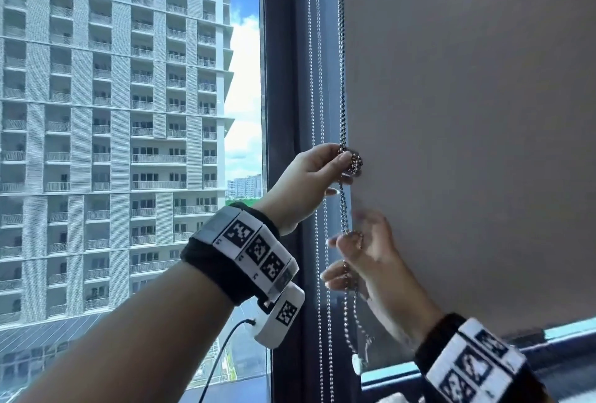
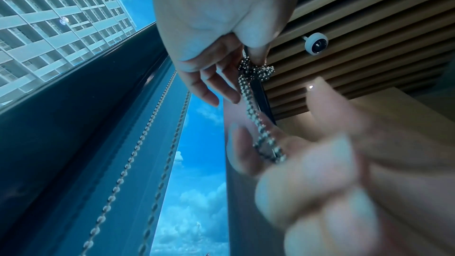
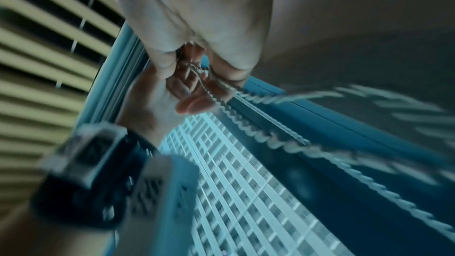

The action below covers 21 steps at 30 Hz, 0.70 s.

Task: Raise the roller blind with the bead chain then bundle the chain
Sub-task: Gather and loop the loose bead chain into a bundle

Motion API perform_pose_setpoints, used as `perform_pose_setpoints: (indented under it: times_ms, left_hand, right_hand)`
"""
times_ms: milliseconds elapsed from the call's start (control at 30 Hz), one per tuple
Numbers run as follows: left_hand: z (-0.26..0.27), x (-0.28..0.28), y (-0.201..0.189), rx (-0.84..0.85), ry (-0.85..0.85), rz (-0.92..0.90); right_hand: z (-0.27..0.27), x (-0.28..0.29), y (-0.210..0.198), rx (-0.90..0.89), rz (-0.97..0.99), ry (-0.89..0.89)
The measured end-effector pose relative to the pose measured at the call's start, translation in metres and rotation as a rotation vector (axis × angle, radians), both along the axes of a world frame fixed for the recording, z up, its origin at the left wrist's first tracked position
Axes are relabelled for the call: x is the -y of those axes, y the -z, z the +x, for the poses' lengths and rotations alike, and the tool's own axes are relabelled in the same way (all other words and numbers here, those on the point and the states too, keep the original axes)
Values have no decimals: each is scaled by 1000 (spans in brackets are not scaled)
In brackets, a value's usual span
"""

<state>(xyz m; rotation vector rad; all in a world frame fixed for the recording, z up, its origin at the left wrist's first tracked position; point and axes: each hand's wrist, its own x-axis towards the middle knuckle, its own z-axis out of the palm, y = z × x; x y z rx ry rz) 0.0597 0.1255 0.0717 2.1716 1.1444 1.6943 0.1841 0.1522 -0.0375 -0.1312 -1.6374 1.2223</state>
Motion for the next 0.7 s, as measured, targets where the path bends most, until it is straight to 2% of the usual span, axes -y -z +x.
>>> perform_pose_setpoints:
  times_ms: [133,300,400,467,567,633,700]
  left_hand:
    - [-1,-5,0,-75,-131,163]
    - [-11,-4,-7,-334,-365,474]
    - [-19,-3,-16,-519,-560,562]
    - [-22,-1,-21,-658,-572,595]
    - [-23,1,-23,-811,-541,510]
    - [-24,0,-23,-826,-547,490]
    - [-24,-2,-24,-723,-511,537]
  right_hand:
    - [2,3,-40,-63,-104,-70]
    - [4,1,-67,-40,41,174]
    - [8,-4,-73,-31,160,335]
    - [12,-5,-76,-6,227,376]
    - [22,0,-85,11,308,413]
    - [30,3,-95,-28,338,399]
    - [36,4,-104,-56,387,410]
